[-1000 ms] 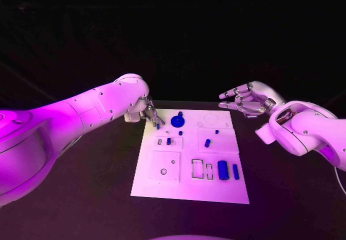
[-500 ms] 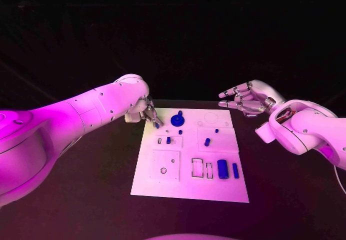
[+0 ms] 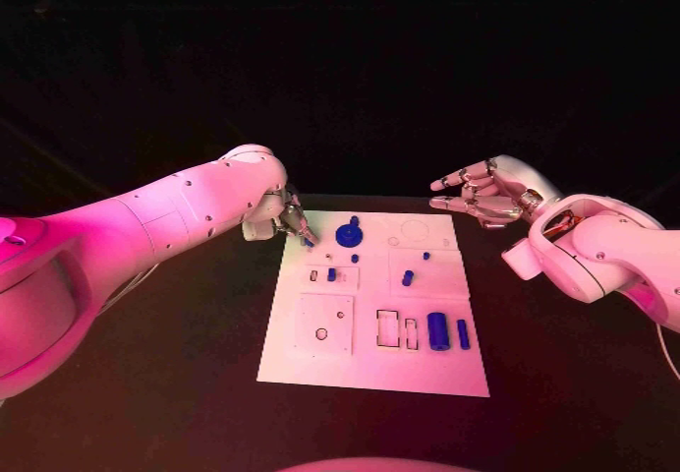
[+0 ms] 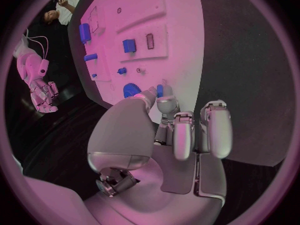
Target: Assemble the parts on the task board
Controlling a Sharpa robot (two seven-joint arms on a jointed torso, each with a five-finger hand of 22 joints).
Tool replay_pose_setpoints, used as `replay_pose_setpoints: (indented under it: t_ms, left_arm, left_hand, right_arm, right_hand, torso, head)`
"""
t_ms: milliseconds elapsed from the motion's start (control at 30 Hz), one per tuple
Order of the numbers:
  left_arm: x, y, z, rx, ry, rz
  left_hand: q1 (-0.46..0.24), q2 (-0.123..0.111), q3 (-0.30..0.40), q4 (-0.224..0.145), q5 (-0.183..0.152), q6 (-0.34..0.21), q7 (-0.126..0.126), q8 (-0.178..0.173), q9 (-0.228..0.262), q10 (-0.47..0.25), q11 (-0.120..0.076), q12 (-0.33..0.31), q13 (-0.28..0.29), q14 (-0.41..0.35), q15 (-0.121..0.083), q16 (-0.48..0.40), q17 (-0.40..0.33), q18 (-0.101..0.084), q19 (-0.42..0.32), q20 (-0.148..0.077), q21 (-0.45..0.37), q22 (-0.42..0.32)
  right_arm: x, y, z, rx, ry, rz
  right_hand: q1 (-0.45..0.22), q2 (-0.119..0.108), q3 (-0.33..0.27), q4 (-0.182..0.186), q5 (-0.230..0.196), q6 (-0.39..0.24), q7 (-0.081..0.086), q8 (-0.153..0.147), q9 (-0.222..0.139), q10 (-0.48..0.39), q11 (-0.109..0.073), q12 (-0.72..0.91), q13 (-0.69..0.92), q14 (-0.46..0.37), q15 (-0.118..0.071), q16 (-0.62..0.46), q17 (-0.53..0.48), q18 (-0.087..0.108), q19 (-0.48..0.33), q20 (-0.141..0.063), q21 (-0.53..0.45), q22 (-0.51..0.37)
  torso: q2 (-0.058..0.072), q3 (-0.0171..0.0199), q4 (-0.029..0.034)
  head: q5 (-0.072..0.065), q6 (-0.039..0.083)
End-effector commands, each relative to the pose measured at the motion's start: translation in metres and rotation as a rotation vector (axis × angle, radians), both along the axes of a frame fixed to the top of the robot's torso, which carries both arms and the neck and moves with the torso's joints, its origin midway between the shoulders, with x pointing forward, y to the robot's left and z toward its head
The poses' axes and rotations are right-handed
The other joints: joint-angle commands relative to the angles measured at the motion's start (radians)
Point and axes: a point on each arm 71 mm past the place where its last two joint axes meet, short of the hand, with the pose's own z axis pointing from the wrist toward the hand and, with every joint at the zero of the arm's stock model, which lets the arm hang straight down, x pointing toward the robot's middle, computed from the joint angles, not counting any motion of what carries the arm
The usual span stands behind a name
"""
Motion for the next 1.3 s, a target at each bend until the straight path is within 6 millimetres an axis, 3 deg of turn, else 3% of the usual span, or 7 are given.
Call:
replay_pose_setpoints:
  t_ms: [33, 400, 667, 967, 1300]
  left_arm:
    - [-0.003, -0.002, 0.003, -0.075, -0.025, 0.009]
    - [-0.025, 0.000, 0.009, -0.128, -0.067, -0.013]
    - [-0.045, -0.002, 0.000, -0.151, -0.089, -0.051]
    - [-0.060, -0.005, -0.019, -0.094, -0.062, -0.101]
    - [-0.064, -0.006, -0.028, -0.065, -0.032, -0.132]
  left_hand:
    - [-0.035, -0.017, 0.174, -0.129, -0.004, -0.007, -0.003, 0.011, 0.005, 0.011, 0.002, -0.002, -0.001, 0.105, 0.001, 0.002, 0.263, 0.003, 0.036, 0.002, -0.003, 0.100]
    - [-0.079, -0.043, 0.253, -0.150, 0.001, -0.007, -0.007, 0.035, 0.014, 0.023, 0.000, 0.010, 0.006, 0.105, -0.002, 0.002, 0.263, 0.001, 0.039, 0.002, 0.000, 0.106]
    - [-0.102, -0.064, 0.296, -0.167, 0.018, -0.003, -0.010, 0.048, 0.017, 0.032, -0.003, 0.015, 0.009, 0.105, -0.003, 0.002, 0.263, 0.000, 0.042, -0.001, 0.005, 0.113]
    - [-0.107, -0.069, 0.305, -0.172, 0.023, 0.000, -0.011, 0.051, 0.017, 0.036, -0.004, 0.018, 0.012, 0.105, -0.004, 0.002, 0.263, -0.001, 0.044, -0.001, 0.007, 0.116]
    - [-0.112, -0.077, 0.317, -0.182, 0.029, 0.002, -0.012, 0.053, 0.015, 0.039, -0.005, 0.018, 0.012, 0.105, -0.004, 0.002, 0.263, -0.002, 0.044, -0.002, 0.008, 0.119]
  right_arm:
    - [0.000, 0.001, -0.001, -0.007, 0.007, 0.015]
    - [0.000, -0.001, -0.002, -0.012, 0.015, 0.012]
    - [0.000, -0.003, -0.003, -0.015, 0.020, 0.011]
    - [0.000, -0.003, -0.004, -0.017, 0.024, 0.012]
    - [0.000, -0.003, -0.005, -0.018, 0.025, 0.013]
  right_hand:
    - [0.003, 0.008, -0.005, 0.004, 0.006, 0.005, 0.000, 0.004, 0.000, -0.003, -0.003, 0.007, 0.000, 0.067, 0.001, -0.005, 0.101, 0.011, -0.004, 0.000, -0.008, -0.002]
    - [0.003, 0.008, -0.006, 0.004, 0.006, 0.005, 0.000, 0.004, 0.000, -0.003, -0.003, 0.008, 0.000, 0.067, 0.001, -0.005, 0.101, 0.011, -0.004, 0.000, -0.008, -0.002]
    - [0.003, 0.008, -0.006, 0.004, 0.006, 0.005, 0.000, 0.004, 0.000, -0.003, -0.003, 0.008, 0.000, 0.067, 0.001, -0.005, 0.101, 0.011, -0.004, 0.000, -0.008, -0.002]
    - [0.003, 0.007, -0.007, 0.005, 0.005, 0.005, 0.000, 0.005, 0.000, -0.003, -0.003, 0.008, -0.001, 0.067, 0.001, -0.005, 0.100, 0.011, -0.004, 0.000, -0.008, -0.002]
    - [0.003, 0.007, -0.008, 0.006, 0.005, 0.005, 0.000, 0.005, 0.000, -0.003, -0.002, 0.008, 0.000, 0.067, 0.001, -0.005, 0.101, 0.011, -0.004, 0.000, -0.008, -0.003]
  torso:
    - [-0.001, 0.0010, 0.0017]
    - [-0.005, 0.0027, 0.0056]
    - [-0.006, 0.0022, 0.0099]
    - [-0.003, 0.0014, 0.0055]
    - [-0.004, 0.0025, 0.0064]
  head:
    - [-0.002, 0.000]
    - [0.000, -0.003]
    - [0.000, -0.008]
    - [0.004, -0.011]
    - [0.005, -0.018]
